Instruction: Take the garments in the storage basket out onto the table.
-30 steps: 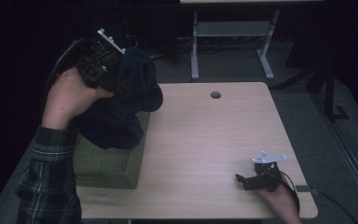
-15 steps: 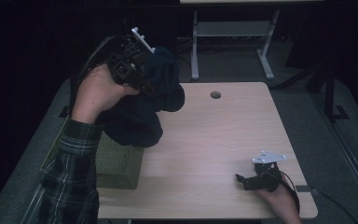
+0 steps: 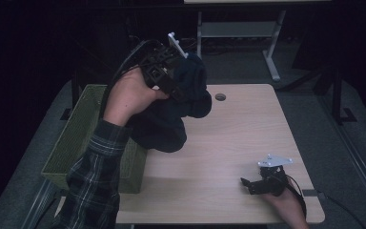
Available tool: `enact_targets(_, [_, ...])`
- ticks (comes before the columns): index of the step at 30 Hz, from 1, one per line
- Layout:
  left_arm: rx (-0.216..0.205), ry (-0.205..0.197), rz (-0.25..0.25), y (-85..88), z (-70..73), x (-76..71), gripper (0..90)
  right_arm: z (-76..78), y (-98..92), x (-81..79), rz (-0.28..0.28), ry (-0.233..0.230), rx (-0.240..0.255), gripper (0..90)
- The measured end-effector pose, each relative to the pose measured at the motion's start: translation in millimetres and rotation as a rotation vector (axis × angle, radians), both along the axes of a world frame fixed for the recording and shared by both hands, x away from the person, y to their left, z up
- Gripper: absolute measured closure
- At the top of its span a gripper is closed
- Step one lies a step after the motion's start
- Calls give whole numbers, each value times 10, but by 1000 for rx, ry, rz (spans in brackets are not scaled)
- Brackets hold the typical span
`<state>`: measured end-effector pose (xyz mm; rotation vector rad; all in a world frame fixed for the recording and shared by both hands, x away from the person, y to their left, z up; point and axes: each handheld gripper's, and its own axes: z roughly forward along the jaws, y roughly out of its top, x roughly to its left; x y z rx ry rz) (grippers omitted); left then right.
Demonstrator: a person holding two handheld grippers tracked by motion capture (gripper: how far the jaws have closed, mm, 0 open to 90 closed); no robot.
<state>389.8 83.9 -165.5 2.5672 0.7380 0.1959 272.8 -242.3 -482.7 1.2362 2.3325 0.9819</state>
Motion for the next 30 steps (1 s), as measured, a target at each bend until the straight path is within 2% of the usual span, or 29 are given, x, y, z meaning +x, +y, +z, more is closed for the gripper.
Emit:
enact_targets(7, [-11,15,-38,-237,-139,26,692,0,-1,1,2,-2,0,25])
enact_targets(12, [-44,27,-51,-384,-238,29,691,0,-1,3,2,-3,0,25])
enact_targets(21, [-65,52,-90,-657,-426,22,691,0,-1,3,2,-4,-1,25])
enact_targets(26, [-83,78,-103,-805,-579,20,691,0,-1,3,2,-4,-1,25])
enact_targets(30, [-83,109,-119,-919,-732,31,690,0,-1,3,2,-4,-1,25])
